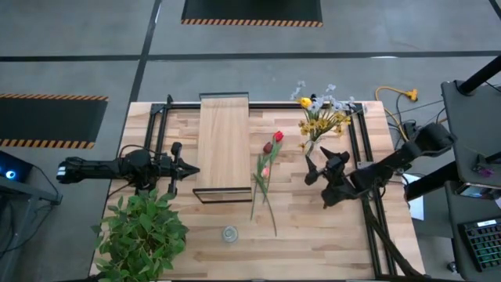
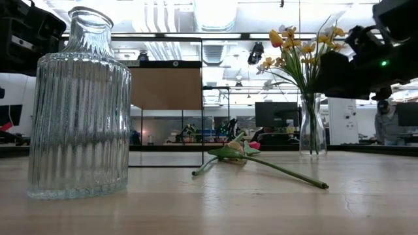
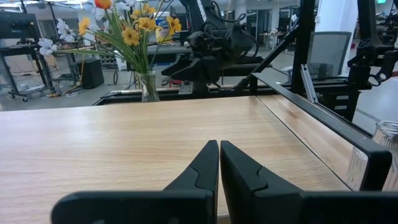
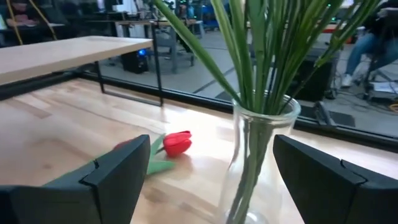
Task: Pick and place flowers into a vace then onto a shelf
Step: Put the pink flower into the bottom transparent vase
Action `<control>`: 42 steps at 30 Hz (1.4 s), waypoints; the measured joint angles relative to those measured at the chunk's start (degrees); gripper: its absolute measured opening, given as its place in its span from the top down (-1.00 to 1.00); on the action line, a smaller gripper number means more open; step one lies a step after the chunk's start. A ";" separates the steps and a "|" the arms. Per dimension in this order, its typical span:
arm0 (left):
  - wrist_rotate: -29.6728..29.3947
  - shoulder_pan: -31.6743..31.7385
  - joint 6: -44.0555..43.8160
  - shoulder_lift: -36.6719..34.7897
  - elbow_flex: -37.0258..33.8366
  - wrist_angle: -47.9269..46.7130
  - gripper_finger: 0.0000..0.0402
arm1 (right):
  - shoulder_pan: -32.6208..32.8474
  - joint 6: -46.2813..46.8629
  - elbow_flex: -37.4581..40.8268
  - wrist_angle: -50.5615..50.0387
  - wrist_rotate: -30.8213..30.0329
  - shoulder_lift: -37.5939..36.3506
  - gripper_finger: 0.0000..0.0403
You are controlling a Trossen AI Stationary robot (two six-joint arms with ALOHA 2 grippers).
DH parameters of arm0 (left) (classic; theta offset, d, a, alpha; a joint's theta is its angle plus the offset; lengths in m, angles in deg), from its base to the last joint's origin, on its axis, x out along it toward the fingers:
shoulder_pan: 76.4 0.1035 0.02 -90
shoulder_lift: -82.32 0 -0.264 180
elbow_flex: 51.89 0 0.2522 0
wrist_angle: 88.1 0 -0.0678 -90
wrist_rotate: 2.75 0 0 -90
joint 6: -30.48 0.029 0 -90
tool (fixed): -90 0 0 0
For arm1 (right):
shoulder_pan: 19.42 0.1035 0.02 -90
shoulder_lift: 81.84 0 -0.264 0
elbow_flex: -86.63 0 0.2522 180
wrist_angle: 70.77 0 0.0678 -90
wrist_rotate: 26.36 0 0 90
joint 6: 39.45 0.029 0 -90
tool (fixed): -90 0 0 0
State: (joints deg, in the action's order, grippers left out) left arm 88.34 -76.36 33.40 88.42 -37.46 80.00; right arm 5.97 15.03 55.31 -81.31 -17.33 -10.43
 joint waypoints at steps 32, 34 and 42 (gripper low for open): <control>0.00 0.00 0.00 -0.01 0.00 0.02 1.00 | 16.28 -6.05 -0.09 22.00 13.90 -1.27 -0.63; -0.02 0.00 -0.02 0.01 0.00 0.02 1.00 | 16.28 -7.72 -1.21 22.97 15.66 0.36 -0.63; -0.01 0.00 0.00 -0.01 0.00 0.02 1.00 | 16.24 -9.61 -13.34 21.10 18.47 14.45 -0.63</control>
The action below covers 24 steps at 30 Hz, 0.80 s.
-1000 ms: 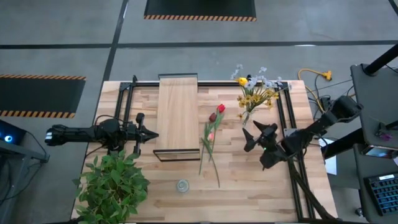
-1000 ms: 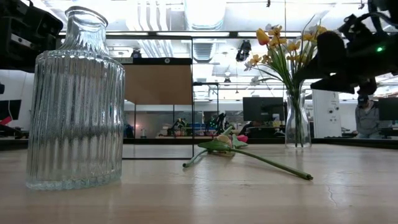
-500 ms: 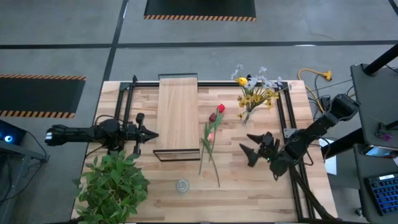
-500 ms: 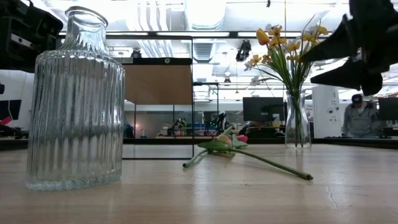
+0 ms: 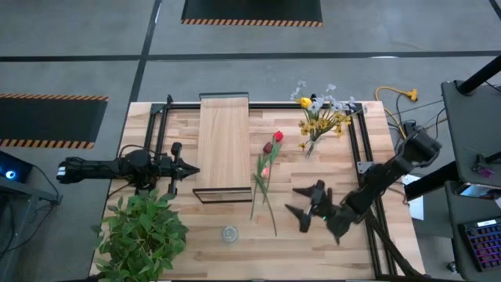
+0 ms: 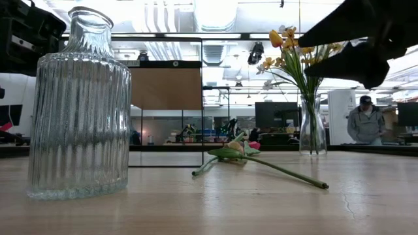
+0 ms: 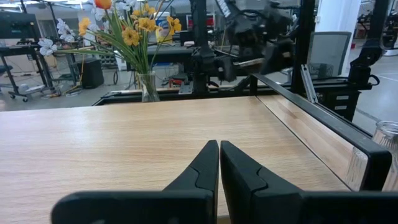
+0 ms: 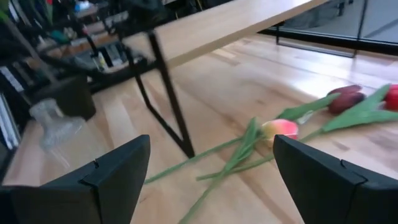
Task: Pick and place flowers into a vace then onto a shelf
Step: Put the pink flower into the bottom transparent vase
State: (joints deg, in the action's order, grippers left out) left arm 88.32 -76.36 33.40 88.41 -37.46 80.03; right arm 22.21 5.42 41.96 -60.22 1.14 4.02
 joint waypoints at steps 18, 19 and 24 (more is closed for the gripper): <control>0.01 0.00 -0.01 0.00 0.00 0.01 1.00 | -4.30 16.74 -27.18 -36.38 7.17 18.64 -0.63; 0.01 0.00 0.00 0.02 0.00 0.01 1.00 | -4.89 17.39 -28.00 -37.25 8.57 19.02 -0.63; 0.01 0.00 -0.02 0.05 0.00 -0.02 1.00 | -7.06 16.29 -29.97 -37.52 11.56 20.16 -0.63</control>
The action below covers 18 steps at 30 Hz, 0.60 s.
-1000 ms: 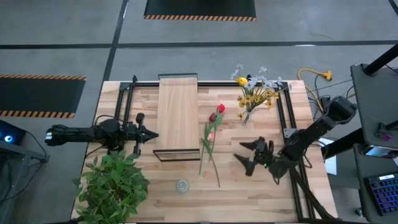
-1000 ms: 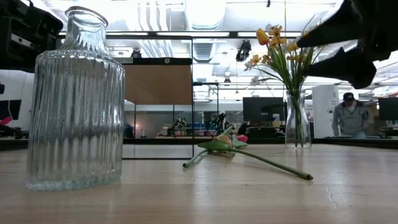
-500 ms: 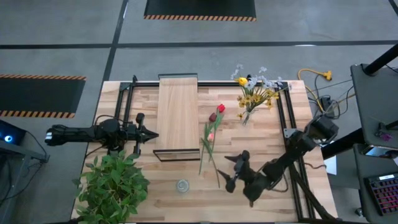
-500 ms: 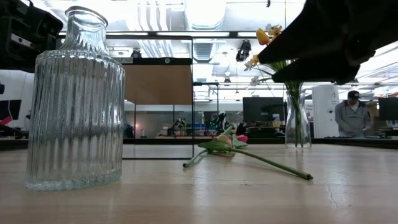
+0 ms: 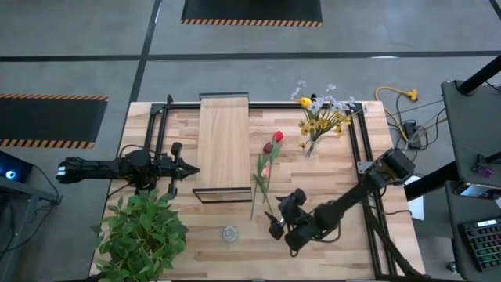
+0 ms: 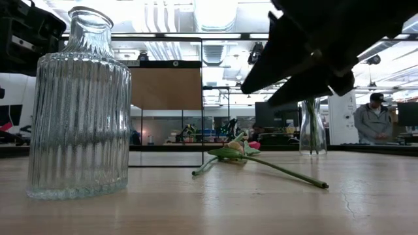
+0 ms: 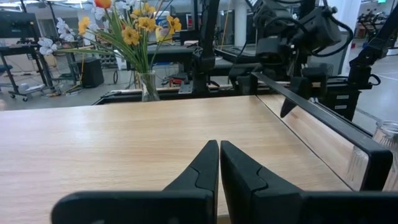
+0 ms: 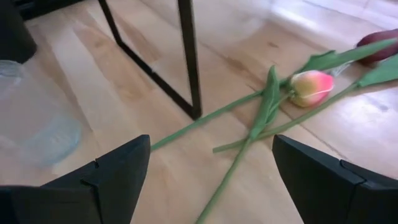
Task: Pick and place flowers into a vace then onto a shelf
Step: Put the pink flower into the bottom transparent vase
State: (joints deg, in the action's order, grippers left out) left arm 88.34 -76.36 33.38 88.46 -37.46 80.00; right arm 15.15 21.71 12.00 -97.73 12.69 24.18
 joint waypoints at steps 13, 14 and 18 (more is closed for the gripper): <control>0.00 0.00 0.01 0.61 0.00 0.04 1.00 | -7.25 2.33 0.06 0.14 7.16 0.89 -0.63; 0.00 0.00 0.02 0.61 0.00 0.04 1.00 | -7.76 2.26 0.07 0.14 7.90 0.89 -0.63; 0.00 0.00 0.02 0.61 -0.02 0.02 1.00 | -9.04 2.00 0.14 0.23 12.19 0.89 -0.63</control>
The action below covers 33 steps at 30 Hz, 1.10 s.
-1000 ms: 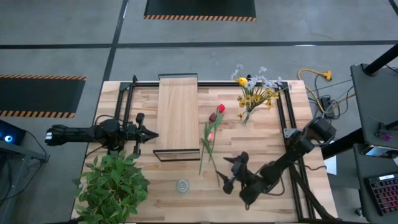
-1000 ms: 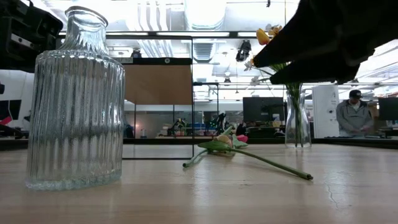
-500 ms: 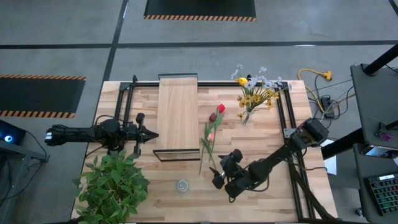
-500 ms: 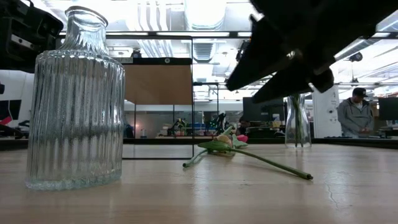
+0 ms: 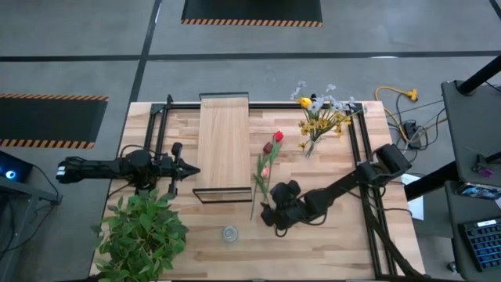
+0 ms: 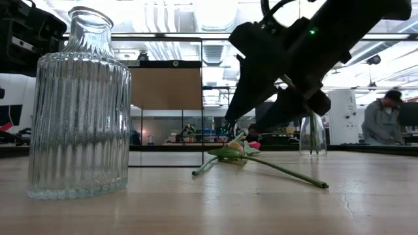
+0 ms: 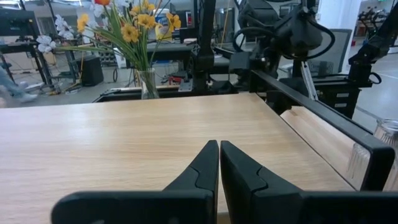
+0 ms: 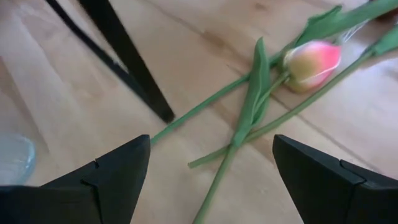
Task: Pick and place flowers into a vace then onto a shelf
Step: Put the pink flower into the bottom transparent vase
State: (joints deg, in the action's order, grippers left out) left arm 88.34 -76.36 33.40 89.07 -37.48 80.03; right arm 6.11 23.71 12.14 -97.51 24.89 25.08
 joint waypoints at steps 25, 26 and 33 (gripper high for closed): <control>0.01 0.00 -0.01 0.00 0.02 -0.01 1.00 | -1.35 -5.34 -5.60 -4.84 9.43 8.02 -0.63; 0.00 0.00 -0.01 -0.01 0.00 -0.01 1.00 | -1.35 -5.27 -5.59 -5.18 9.43 7.86 -0.63; 0.00 0.00 -0.02 0.00 0.02 -0.02 1.00 | -1.37 -2.02 -5.73 -9.27 10.49 8.01 -0.49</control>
State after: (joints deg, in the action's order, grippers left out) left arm 88.34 -76.36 33.38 89.07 -37.46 80.00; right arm 4.74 21.70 6.42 -106.77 35.37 33.09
